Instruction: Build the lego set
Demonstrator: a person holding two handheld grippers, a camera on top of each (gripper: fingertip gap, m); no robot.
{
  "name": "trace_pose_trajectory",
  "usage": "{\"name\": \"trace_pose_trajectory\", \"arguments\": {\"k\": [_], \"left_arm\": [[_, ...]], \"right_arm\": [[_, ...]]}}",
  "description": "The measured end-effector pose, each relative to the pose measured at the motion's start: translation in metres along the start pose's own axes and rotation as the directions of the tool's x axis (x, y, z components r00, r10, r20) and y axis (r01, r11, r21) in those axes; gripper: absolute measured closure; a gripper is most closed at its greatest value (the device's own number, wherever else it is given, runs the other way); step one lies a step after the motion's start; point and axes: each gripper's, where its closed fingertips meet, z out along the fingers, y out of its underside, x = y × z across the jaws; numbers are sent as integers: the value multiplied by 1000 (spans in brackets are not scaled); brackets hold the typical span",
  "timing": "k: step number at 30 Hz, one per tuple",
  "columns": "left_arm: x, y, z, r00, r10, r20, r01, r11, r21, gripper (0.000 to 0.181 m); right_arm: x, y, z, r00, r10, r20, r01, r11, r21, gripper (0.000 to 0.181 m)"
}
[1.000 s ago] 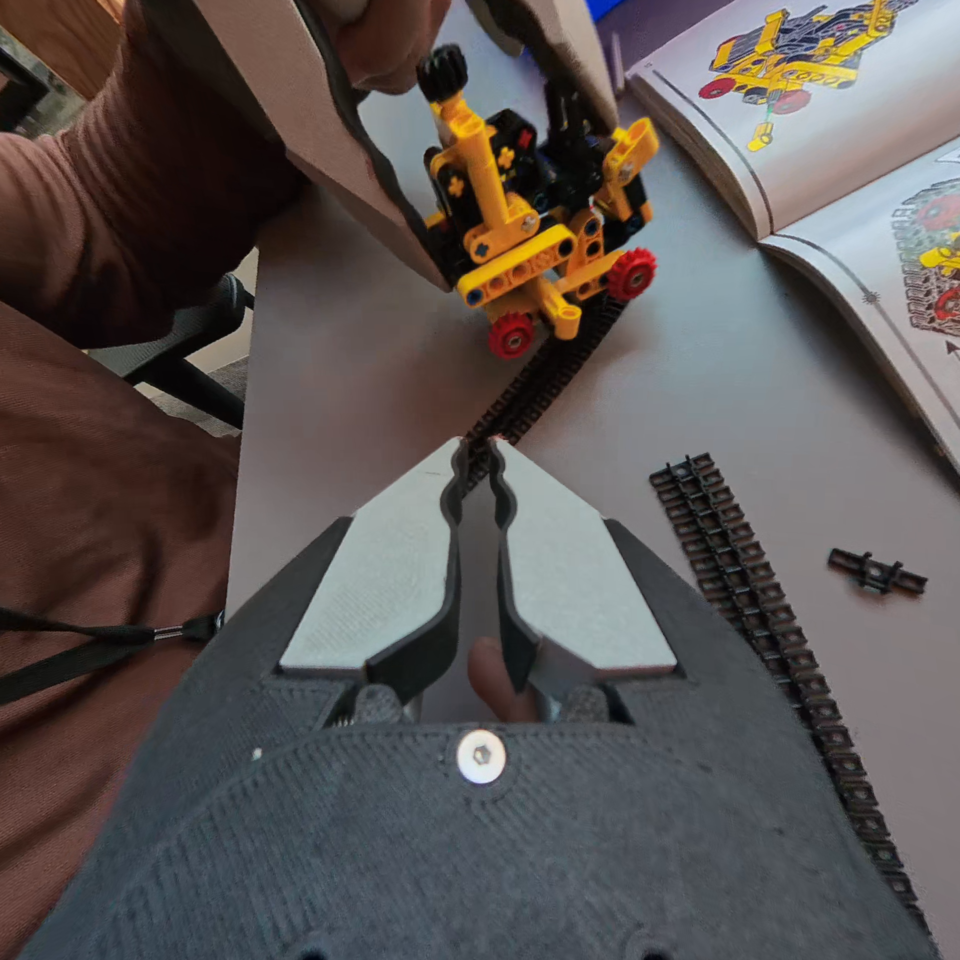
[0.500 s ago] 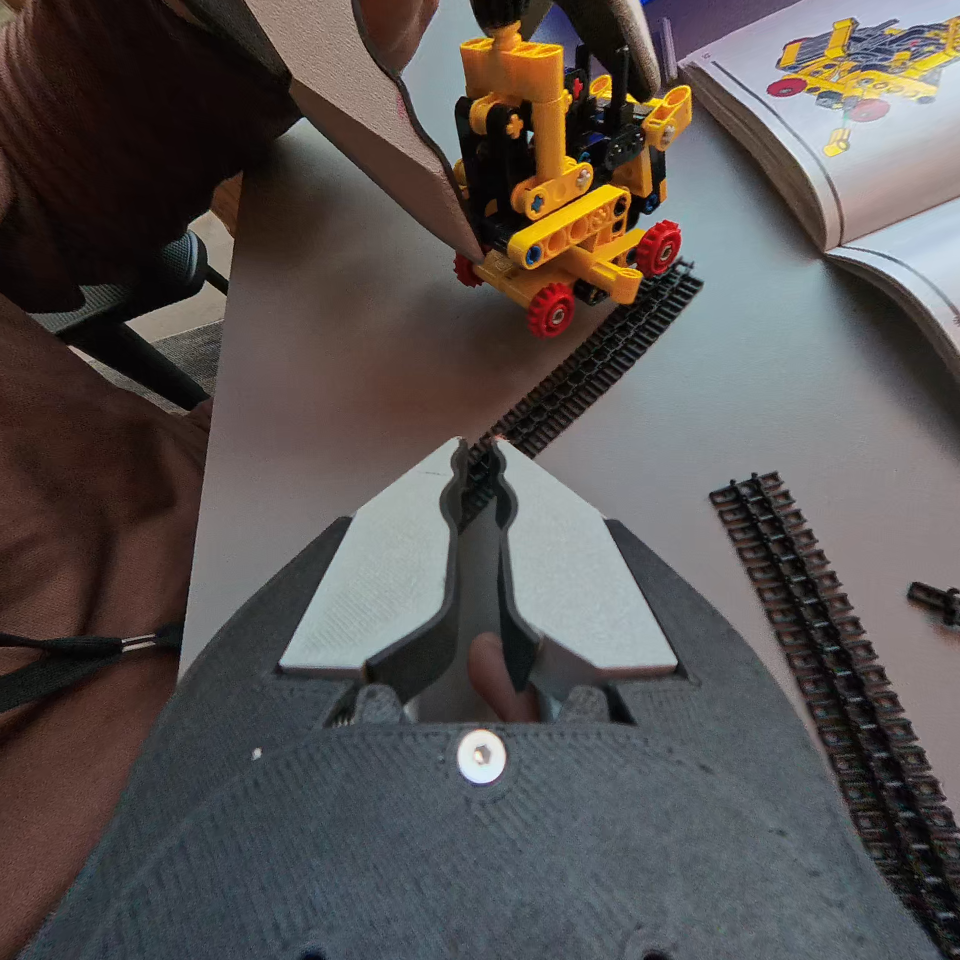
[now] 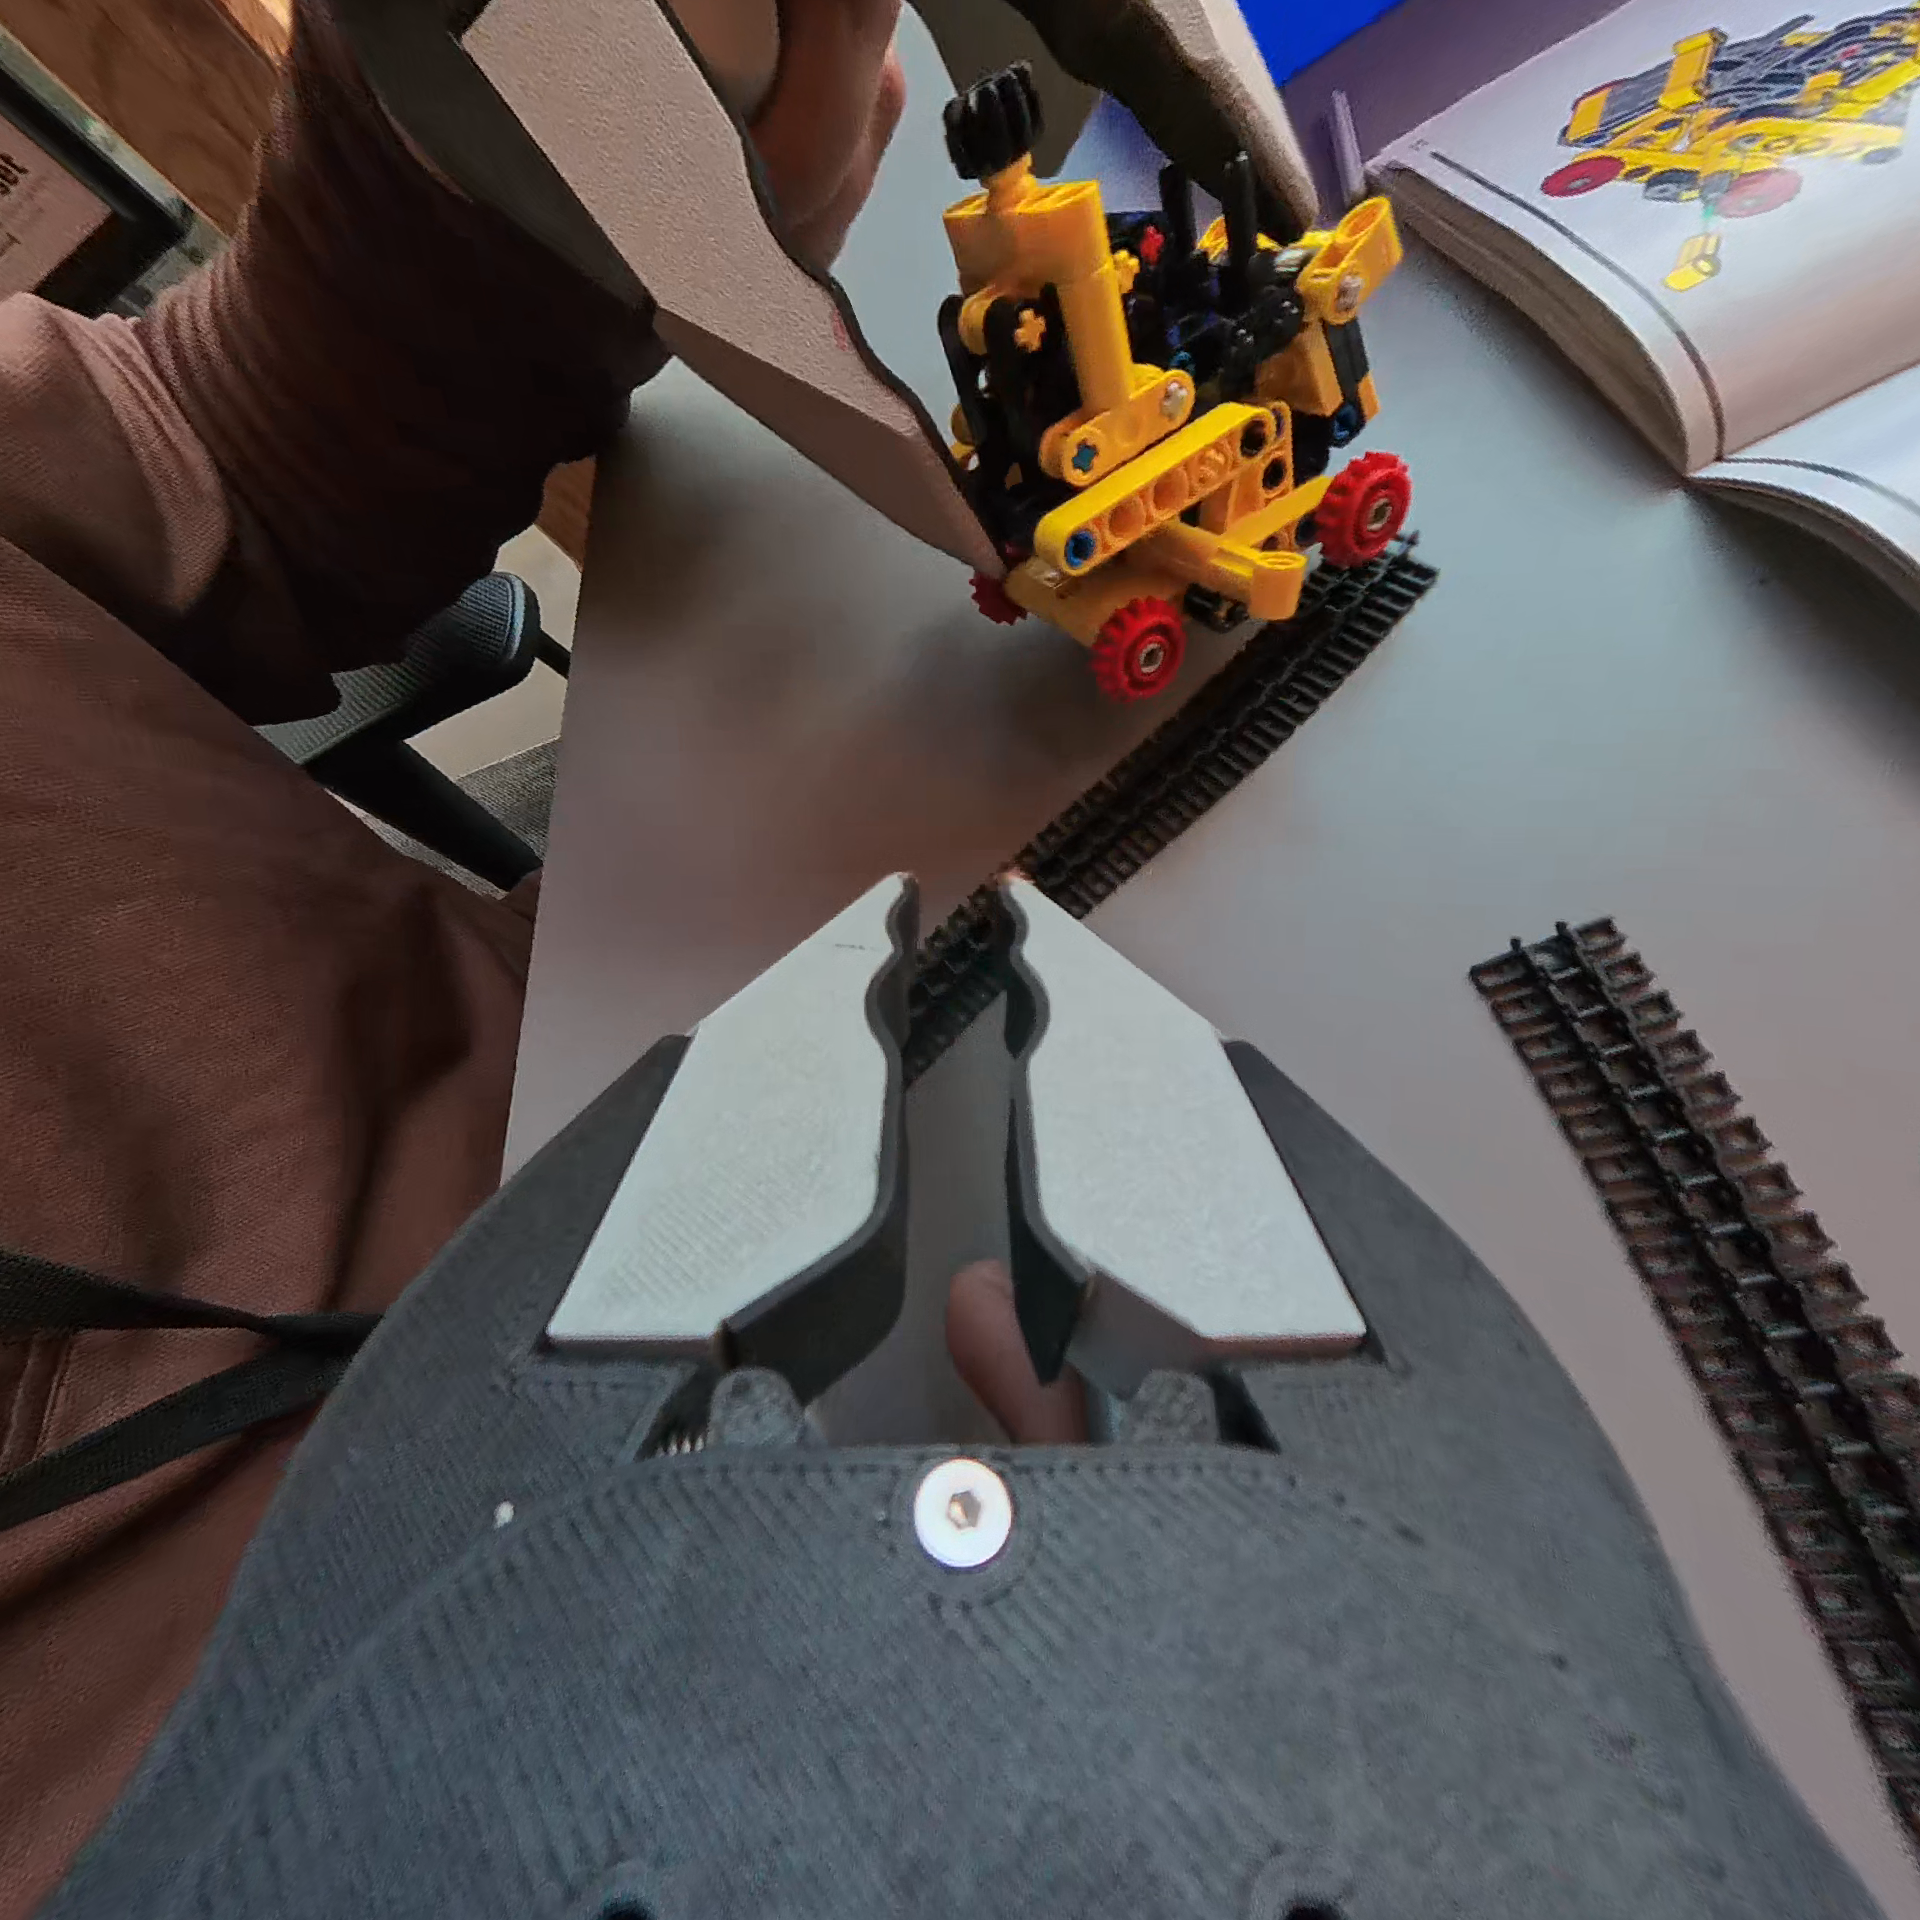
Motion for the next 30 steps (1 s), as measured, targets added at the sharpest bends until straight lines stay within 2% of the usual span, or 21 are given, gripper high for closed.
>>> {"name": "trace_pose_trajectory", "arguments": {"k": [8,19,30], "left_arm": [[4,1,1,998,-23,56,25,999,-38,122],[3,0,8,993,40,111,-34,998,-49,123],[12,1,12,973,199,119,-186,976,-113,122]], "right_arm": [[-10,9,8,999,-27,22,29,998,-59,169],[-9,1,2,999,2,48,-2,1000,-6,169],[-7,3,3,1000,-21,19,21,1000,-20,170]]}}
